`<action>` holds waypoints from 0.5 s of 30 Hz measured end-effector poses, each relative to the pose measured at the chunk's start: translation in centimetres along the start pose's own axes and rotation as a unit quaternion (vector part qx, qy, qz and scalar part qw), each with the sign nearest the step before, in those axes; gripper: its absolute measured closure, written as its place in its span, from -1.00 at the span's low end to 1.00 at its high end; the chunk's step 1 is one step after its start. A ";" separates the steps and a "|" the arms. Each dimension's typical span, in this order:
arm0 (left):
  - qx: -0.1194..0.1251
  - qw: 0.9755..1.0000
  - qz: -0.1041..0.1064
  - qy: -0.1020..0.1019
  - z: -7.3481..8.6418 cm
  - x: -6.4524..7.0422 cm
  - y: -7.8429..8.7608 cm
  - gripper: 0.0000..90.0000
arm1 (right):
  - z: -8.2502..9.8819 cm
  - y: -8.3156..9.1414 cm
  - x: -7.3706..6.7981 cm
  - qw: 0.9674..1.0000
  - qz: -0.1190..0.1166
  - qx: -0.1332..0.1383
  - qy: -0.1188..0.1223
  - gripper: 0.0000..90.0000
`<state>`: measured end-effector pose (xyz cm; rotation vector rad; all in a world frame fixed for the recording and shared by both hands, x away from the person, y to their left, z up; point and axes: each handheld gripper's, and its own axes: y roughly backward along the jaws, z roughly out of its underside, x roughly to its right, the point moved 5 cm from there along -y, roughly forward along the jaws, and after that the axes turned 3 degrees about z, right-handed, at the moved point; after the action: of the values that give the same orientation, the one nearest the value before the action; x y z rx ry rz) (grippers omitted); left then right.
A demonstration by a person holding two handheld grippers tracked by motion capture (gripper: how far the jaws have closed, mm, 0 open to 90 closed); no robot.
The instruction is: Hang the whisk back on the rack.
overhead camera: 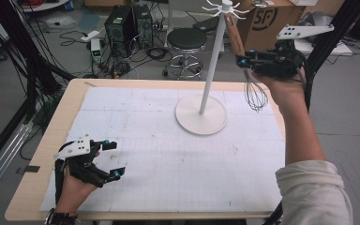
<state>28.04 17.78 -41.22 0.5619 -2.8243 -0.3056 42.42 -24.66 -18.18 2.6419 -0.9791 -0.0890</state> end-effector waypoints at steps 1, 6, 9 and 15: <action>0.000 1.000 0.000 0.000 0.0 0.0 0.0 -0.96 | 0.1 0.0 0.2 1.000 0.003 -0.007 -0.010 0.58; -0.001 1.000 -0.001 0.001 0.0 0.0 0.1 -0.96 | 0.4 -0.4 0.5 1.000 0.007 -0.013 -0.015 0.58; 0.001 1.000 -0.001 0.003 0.0 0.0 0.1 -0.96 | 0.5 -0.8 0.8 1.000 0.014 -0.018 -0.019 0.58; 0.000 1.000 0.001 0.000 0.0 0.0 0.1 -0.96 | 0.6 -1.1 1.2 0.999 0.020 -0.017 -0.021 0.58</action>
<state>27.98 17.90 -41.22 0.5578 -2.8248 -0.3055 43.93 -24.85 -19.06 2.5990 -1.0337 -0.1525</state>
